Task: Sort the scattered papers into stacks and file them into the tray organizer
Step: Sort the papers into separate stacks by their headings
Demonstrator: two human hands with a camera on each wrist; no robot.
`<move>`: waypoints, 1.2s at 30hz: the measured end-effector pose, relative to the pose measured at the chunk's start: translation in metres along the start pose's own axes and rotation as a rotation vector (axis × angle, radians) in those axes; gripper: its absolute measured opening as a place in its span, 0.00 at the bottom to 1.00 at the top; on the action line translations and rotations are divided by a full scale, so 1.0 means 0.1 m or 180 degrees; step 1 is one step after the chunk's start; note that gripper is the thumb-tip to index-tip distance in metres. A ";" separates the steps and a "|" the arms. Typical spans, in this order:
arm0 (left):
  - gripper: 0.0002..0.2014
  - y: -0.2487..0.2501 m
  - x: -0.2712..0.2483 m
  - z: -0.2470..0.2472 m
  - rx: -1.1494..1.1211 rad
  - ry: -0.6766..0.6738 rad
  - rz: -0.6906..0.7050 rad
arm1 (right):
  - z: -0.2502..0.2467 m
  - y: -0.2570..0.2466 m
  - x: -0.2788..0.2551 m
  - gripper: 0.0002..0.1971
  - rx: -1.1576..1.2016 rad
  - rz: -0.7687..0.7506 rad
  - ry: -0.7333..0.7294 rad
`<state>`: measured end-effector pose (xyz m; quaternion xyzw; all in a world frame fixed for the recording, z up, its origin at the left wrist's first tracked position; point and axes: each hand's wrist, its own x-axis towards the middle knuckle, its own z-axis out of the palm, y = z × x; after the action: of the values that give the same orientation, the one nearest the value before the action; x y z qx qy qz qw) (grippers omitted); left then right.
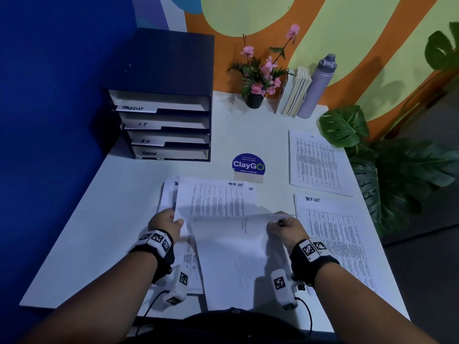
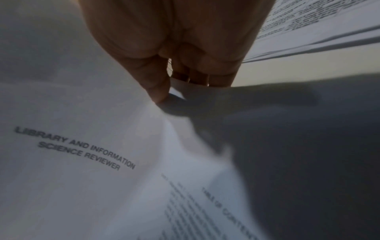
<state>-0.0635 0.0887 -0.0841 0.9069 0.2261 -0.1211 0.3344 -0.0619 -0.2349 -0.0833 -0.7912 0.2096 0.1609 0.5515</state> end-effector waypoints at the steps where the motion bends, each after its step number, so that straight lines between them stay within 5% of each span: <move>1: 0.15 -0.01 0.01 -0.03 0.0002 -0.0001 -0.0035 | 0.00 0.01 0.02 0.09 0.0016 0.0037 0.0085; 5: 0.05 -0.04 0.00 -0.13 -0.0132 0.0042 -0.0210 | -0.02 0.03 0.07 0.07 0.0081 0.0059 0.0363; 10: 0.28 0.16 -0.05 -0.13 -0.0441 0.0727 0.0121 | -0.06 -0.12 0.11 0.05 0.0136 0.0017 0.0749; 15: 0.19 0.68 -0.19 -0.07 -0.1614 -0.0485 0.0599 | 0.04 -0.44 0.13 0.13 -0.0049 -0.0386 0.0546; 21: 0.14 0.86 -0.04 -0.14 -0.2189 0.0467 -0.0049 | 0.13 -0.61 -0.09 0.10 -0.0428 -0.0617 -0.0021; 23: 0.12 0.89 -0.01 -0.16 -0.2174 0.0507 -0.0137 | 0.13 -0.54 -0.17 0.06 -0.0520 -0.0534 -0.0087; 26: 0.14 0.95 -0.03 -0.11 -0.2291 0.0141 0.0074 | 0.00 -0.54 -0.10 0.04 -0.0155 -0.0314 0.0447; 30: 0.27 0.87 -0.06 0.03 -0.1104 -0.0321 0.0267 | -0.53 -0.54 0.32 0.08 -0.0156 -0.0208 0.1472; 36: 0.32 0.61 -0.03 0.22 0.0280 -0.0420 0.0058 | -1.39 -0.54 0.81 0.11 0.0368 0.0118 0.2048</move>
<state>-0.0380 0.0315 -0.0657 0.9128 0.1896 -0.1874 0.3095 0.0381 -0.3613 -0.0320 -0.7649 0.3963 -0.0994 0.4980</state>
